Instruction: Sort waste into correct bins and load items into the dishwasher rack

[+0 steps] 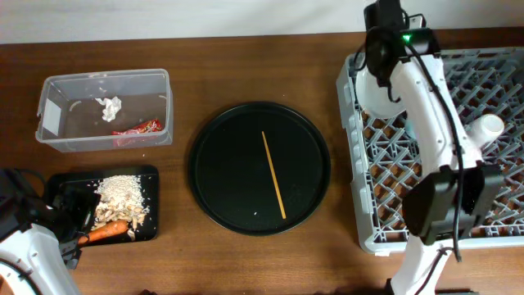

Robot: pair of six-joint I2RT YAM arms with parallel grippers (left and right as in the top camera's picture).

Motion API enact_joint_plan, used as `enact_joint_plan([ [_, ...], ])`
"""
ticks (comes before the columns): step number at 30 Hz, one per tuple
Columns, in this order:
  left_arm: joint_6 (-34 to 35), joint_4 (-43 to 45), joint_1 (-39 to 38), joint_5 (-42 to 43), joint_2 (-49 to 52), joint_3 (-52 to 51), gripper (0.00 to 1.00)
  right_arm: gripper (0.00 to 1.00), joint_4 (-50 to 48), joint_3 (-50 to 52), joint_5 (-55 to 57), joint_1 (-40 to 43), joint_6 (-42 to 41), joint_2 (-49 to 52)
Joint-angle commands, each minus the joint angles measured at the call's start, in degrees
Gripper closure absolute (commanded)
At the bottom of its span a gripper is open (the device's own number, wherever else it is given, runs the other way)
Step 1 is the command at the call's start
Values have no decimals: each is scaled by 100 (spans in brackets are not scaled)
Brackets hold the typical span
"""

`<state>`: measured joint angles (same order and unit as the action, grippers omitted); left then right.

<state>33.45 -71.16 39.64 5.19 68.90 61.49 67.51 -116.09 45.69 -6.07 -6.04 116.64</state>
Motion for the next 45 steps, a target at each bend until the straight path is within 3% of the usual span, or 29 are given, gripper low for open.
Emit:
enact_joint_plan([
  [1,-72,-2,17,-4,-7,42,1,96,15,-42,581,-35,-66,85],
  [7,-72,-2,17,-4,-7,42,1,96,173,-42,623,-667,-192,85],
  [8,-72,-4,17,-4,-7,42,1,81,256,-42,599,-782,-192,85],
  [9,-72,-2,17,-4,-7,42,1,5,343,-44,468,-918,-195,83],
  [13,-72,-4,17,-4,-7,42,1,1,946,-660,-673,-1196,-717,-61],
  [16,-72,-4,17,-4,-7,42,1,1,2218,-2529,-3386,-1204,-852,-105],
  [19,-72,-4,17,-4,-7,42,1,1,2361,-2505,-5047,-1338,-946,-92],
  [22,-72,-2,17,-4,-7,42,1,1,2063,-1233,-5064,-1891,-949,-76],
  [24,-72,-2,17,-4,-7,42,1,4,940,481,-5233,-2295,-953,-76],
  [25,-72,-2,17,-4,-7,42,1,21,227,1296,-5639,-2516,-951,-76],
  [27,-72,-2,17,-4,-7,42,1,22,-625,2188,-5702,-2855,-951,-76],
  [31,-72,-4,17,-4,-7,42,1,42,-1956,3587,-5403,-2914,-1169,-76],
  [37,-72,-2,17,-4,-7,42,1,59,-2087,3746,-5143,-2918,-1209,133],
  [40,-72,-4,17,-4,-7,42,1,77,-2107,3744,-5115,-2918,-1276,282],
  [41,-72,-2,17,-4,-7,42,1,91,-2087,3744,-5075,-2920,-1279,282],
  [42,-72,-2,17,-4,-7,42,1,96,-2076,3744,-5025,-2920,-1294,282],
  [45,-72,-4,17,-4,-7,42,1,96,-1998,3742,-4944,-2933,-1307,282],
])
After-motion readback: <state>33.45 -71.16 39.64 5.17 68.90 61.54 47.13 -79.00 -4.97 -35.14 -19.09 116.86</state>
